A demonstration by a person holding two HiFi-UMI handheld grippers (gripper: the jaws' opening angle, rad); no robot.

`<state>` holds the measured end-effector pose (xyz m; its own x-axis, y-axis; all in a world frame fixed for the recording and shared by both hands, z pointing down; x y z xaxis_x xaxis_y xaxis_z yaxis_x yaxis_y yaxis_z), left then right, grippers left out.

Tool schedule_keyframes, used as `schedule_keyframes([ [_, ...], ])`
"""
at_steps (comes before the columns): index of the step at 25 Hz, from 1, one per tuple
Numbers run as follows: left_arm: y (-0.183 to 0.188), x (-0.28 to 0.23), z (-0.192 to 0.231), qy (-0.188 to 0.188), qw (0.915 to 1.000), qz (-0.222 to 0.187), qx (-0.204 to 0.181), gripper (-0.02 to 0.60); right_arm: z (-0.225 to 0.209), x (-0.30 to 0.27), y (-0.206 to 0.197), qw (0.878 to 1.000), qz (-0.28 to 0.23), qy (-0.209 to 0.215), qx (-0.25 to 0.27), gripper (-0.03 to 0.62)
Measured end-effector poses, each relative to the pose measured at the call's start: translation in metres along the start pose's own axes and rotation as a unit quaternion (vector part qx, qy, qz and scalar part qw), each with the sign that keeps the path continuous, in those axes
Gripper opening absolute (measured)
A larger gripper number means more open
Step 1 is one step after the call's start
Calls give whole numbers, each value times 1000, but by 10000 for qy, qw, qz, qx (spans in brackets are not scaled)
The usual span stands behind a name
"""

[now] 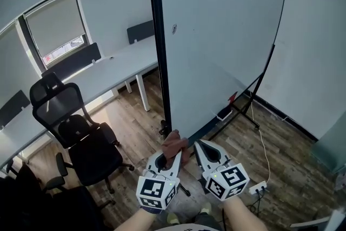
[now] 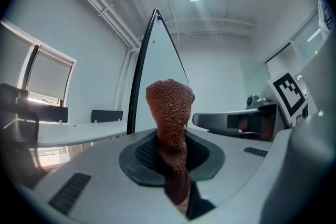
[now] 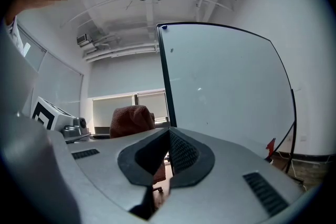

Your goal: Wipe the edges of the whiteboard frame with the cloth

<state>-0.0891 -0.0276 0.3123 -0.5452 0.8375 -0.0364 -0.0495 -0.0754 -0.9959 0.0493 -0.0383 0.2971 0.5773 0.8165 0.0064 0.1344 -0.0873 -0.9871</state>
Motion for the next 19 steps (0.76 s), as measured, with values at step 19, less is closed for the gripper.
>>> schedule_keyframes([
  [19, 3, 6, 1, -128, 9999, -76, -28, 66, 15, 1, -1, 9999, 54, -20, 146, 3],
])
Point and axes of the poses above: the fingertips, and each gripper's own axes: x backward along the fingers, z to its left, y out of its top, the point moved 7 cm from there along x, backward along the fingers, and after that the axes turned 1 degree about -z, right-handed, at the moved point
